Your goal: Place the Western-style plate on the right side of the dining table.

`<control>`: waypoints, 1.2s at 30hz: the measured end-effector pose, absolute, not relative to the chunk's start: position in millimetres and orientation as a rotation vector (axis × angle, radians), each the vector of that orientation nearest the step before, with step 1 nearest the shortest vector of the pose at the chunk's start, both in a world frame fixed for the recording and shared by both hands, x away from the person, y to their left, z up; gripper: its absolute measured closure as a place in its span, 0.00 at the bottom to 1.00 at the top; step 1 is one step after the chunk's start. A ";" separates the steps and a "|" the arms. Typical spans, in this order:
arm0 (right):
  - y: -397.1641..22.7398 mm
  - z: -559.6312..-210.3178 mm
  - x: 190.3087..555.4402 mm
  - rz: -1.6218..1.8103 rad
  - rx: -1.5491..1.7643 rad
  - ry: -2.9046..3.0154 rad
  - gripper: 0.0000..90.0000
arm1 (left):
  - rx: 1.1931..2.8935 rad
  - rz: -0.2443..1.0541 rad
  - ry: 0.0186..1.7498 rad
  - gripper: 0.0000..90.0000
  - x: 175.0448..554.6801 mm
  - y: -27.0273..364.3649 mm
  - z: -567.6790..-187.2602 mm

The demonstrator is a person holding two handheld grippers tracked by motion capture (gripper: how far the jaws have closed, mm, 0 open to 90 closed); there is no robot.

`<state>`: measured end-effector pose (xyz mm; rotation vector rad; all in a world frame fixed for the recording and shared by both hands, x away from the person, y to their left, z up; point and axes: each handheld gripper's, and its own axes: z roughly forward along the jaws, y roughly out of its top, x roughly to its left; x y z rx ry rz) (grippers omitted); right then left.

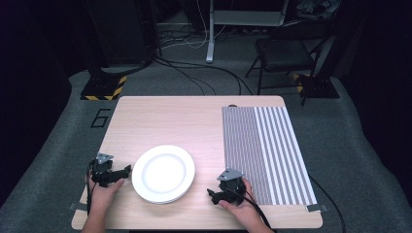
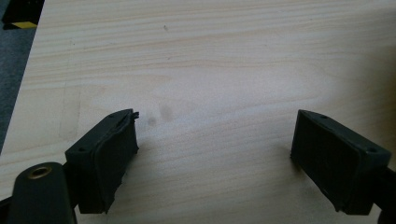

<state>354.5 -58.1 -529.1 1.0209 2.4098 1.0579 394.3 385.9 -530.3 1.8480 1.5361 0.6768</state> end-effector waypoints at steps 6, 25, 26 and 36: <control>-58.1 -529.0 354.6 1.058 1.021 2.410 0.15 | 1.850 0.677 1.536 0.15 394.3 385.9 -530.3; -58.1 -528.9 354.5 1.058 1.023 2.411 0.15 | 1.844 0.670 1.542 0.17 392.2 386.2 -530.1; -58.1 -528.9 354.5 1.057 1.022 2.412 0.15 | 1.842 0.674 1.542 0.17 392.2 386.2 -530.1; -58.5 -528.2 354.0 1.062 1.046 2.386 0.23 | 1.817 0.673 1.579 0.29 390.7 387.3 -526.6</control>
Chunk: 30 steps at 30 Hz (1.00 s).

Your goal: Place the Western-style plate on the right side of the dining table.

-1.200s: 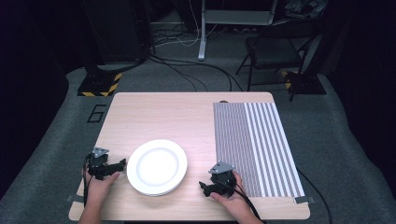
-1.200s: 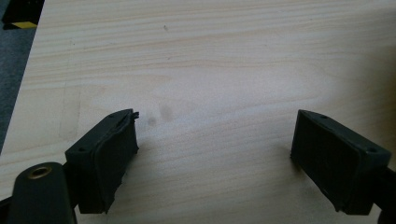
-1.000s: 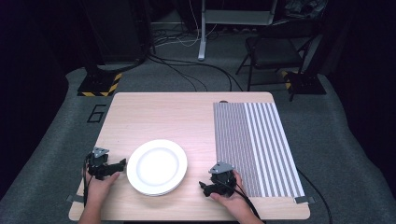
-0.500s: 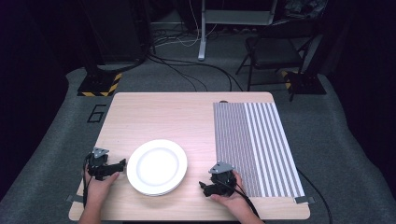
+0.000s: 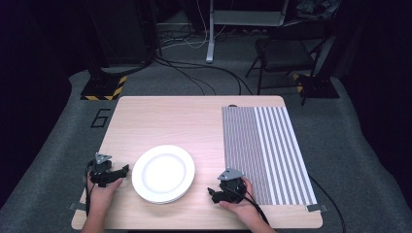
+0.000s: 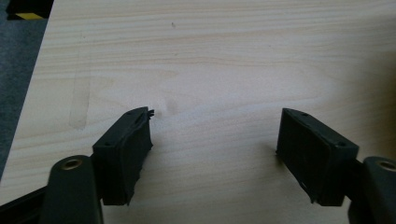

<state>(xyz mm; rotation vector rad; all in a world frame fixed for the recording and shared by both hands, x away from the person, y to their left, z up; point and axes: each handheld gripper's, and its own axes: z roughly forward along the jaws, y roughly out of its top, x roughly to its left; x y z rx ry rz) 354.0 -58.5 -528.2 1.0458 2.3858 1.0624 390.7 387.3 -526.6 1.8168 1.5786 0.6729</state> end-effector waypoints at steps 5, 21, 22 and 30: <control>-56.7 -522.5 352.9 1.068 1.058 2.384 0.29 | 1.814 0.606 1.590 0.39 388.2 385.6 -521.8; -43.8 -490.0 361.4 1.070 1.064 2.375 0.41 | 1.728 0.505 1.570 0.46 373.6 378.4 -492.2; -41.8 -488.6 362.4 1.076 1.067 2.367 0.40 | 1.727 0.508 1.563 0.45 372.8 378.1 -489.6; -21.7 -475.0 374.1 1.122 1.020 2.356 0.46 | 1.717 0.536 1.558 0.44 365.9 375.4 -482.5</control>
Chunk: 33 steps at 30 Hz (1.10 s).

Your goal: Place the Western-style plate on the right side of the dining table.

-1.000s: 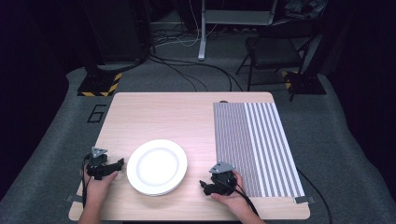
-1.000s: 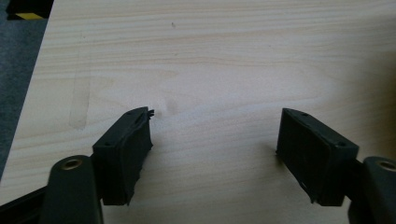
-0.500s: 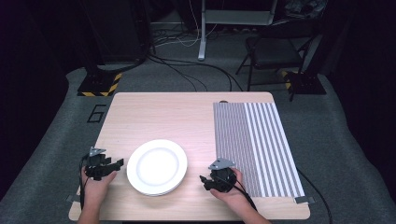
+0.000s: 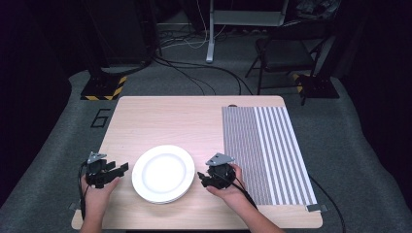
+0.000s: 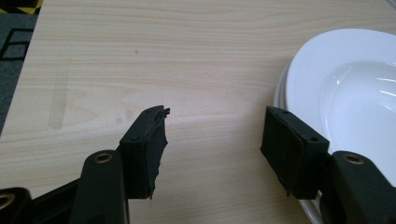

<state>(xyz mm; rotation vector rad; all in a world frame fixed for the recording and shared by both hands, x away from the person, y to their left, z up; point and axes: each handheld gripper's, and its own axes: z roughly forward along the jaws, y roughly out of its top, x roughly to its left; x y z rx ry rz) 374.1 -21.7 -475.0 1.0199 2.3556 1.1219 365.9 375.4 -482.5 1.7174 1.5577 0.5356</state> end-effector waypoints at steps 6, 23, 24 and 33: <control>-17.3 -469.1 382.6 1.167 1.013 2.365 0.48 | 1.706 0.518 1.558 0.46 361.2 373.4 -476.6; 2.4 -461.3 389.6 1.209 0.964 2.376 0.52 | 1.680 0.449 1.527 0.56 352.4 365.8 -464.8; 3.1 -462.2 389.5 1.209 0.963 2.379 0.52 | 1.671 0.442 1.526 0.58 352.4 365.4 -465.0; -0.6 -464.8 389.4 1.235 1.029 2.366 0.56 | 1.630 0.353 1.538 0.72 352.7 360.6 -468.2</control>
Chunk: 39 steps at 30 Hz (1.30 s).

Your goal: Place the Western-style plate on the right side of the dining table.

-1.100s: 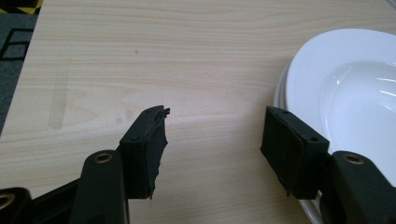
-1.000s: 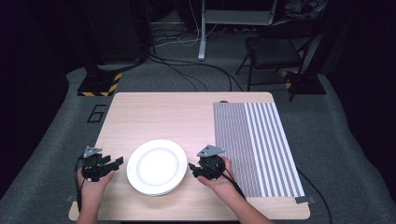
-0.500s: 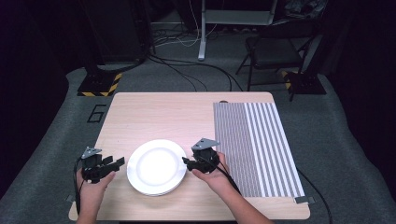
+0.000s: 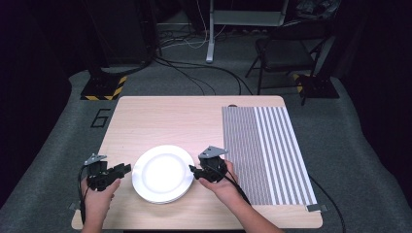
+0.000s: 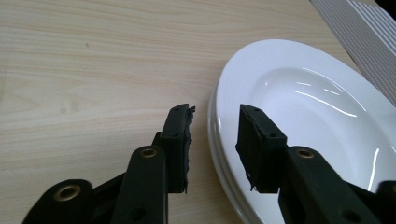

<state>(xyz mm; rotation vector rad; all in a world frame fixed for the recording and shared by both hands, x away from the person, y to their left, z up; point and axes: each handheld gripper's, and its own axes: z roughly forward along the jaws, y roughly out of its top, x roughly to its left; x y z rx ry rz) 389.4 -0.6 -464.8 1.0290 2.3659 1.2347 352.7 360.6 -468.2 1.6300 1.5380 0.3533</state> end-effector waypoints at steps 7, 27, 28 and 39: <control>-7.8 -471.5 393.6 1.283 1.127 2.384 0.55 | 1.637 0.290 1.546 0.78 356.3 359.0 -475.0; -2.5 -483.1 390.9 1.297 1.164 2.440 0.52 | 1.647 0.220 1.550 0.87 358.4 355.4 -480.4; -2.5 -483.1 390.9 1.297 1.164 2.440 0.52 | 1.647 0.220 1.550 0.87 358.4 355.4 -480.4; 1.1 -488.6 389.4 1.348 1.206 2.468 0.49 | 1.653 0.229 1.540 0.87 358.8 354.3 -482.6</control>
